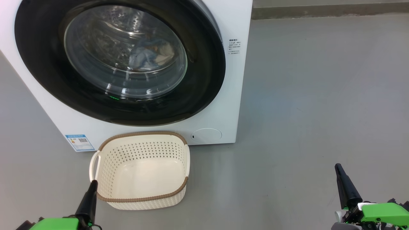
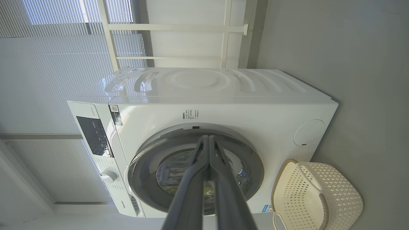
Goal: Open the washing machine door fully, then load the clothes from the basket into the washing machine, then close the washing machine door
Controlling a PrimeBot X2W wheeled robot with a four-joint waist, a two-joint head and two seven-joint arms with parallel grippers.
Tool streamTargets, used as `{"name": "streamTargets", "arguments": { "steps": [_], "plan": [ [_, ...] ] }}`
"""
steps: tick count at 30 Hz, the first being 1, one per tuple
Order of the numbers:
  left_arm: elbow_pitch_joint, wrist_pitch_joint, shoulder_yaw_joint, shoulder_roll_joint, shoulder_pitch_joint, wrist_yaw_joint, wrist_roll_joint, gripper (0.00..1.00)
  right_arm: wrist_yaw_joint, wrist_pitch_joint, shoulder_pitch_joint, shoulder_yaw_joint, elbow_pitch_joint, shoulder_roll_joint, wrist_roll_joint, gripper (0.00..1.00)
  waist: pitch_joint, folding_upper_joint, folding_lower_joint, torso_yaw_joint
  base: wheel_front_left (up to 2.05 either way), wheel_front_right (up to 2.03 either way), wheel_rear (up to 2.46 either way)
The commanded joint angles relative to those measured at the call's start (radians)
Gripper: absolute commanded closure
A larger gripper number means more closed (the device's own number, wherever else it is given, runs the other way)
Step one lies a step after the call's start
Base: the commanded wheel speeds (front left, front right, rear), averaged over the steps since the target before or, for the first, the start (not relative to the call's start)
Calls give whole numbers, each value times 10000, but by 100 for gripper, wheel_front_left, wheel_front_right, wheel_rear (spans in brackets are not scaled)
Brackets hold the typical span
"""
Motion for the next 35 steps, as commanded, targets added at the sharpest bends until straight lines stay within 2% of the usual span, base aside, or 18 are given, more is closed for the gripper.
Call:
{"name": "streamTargets", "arguments": {
  "steps": [1, 35],
  "plan": [
    [-198, 60, 303, 260, -407, -71, -83, 100, 16, 63, -402, 246, -253, -22, -93, 100, 0, 0, 0, 0, 0, 0, 0],
    [-198, 60, 303, 260, -406, -71, -84, 100, 16, 78, -404, 227, -252, -9, -108, 100, 0, 0, 0, 0, 0, 0, 0]
  ]
}}
